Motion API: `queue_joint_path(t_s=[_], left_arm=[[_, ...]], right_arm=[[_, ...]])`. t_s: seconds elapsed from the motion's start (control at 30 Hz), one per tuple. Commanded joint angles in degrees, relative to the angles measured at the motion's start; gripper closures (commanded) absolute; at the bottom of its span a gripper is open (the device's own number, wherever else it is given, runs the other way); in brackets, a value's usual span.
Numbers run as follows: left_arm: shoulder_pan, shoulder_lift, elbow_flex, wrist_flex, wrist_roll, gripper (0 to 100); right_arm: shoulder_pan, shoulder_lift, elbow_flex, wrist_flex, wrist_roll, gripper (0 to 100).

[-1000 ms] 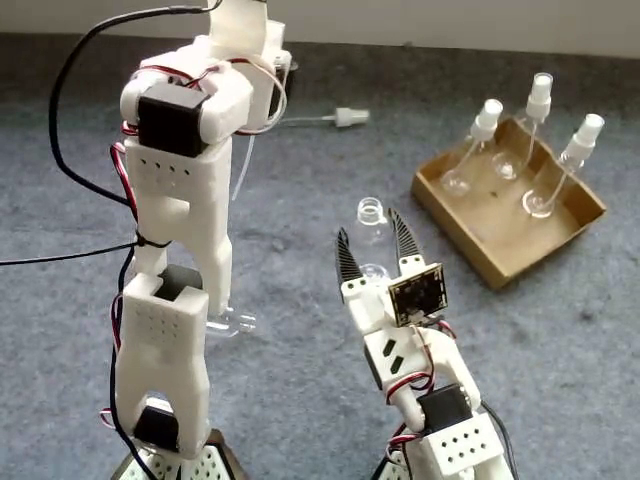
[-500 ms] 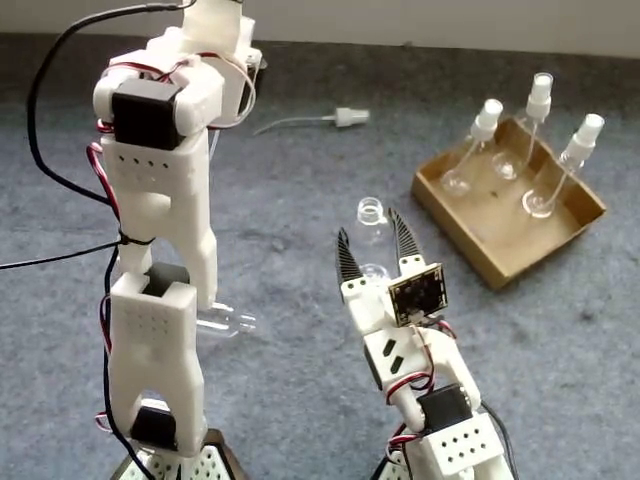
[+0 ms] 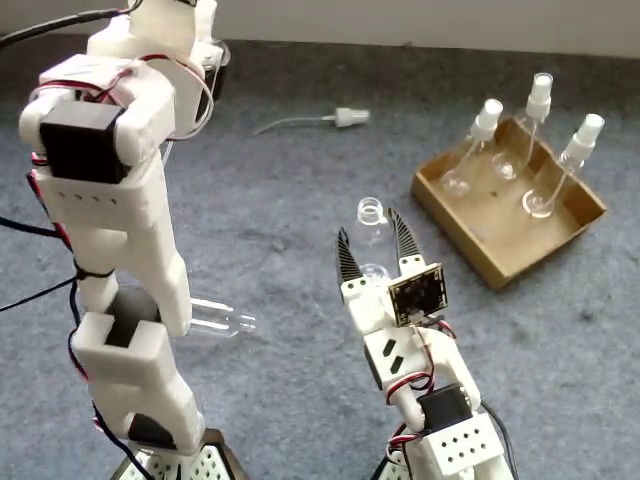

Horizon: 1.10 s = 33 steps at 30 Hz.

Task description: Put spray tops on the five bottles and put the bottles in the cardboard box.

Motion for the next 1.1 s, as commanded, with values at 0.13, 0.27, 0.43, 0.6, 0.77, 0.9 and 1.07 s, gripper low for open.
queue_joint_path(t_s=[0.13,0.27,0.43,0.6,0.77,0.9,1.07], left_arm=[[-0.31,-21.93,28.18,-1.58,-0.62,100],[-0.13,-28.35,36.62,-4.31,-0.44,99],[5.76,-33.71,48.04,-4.31,-0.44,99],[11.47,-37.76,59.47,-10.55,-0.44,100],[12.88,-42.07,73.01,-28.75,-0.44,100],[12.88,-47.25,86.9,-46.68,-0.44,100],[14.37,-57.1,104.92,-68.31,-0.35,100]], right_arm=[[0.57,-1.01,6.02,-0.31,-0.18,80.0],[0.57,-1.01,6.02,-0.04,-0.18,80.0],[0.57,-1.01,6.02,0.04,-0.18,80.0],[0.57,-1.01,6.02,0.13,-0.18,80.0],[0.57,-1.01,6.02,0.13,-0.18,80.0],[0.48,-1.01,6.02,0.13,-0.18,80.0],[-1.63,-1.36,6.02,-0.92,-0.53,80.0]])
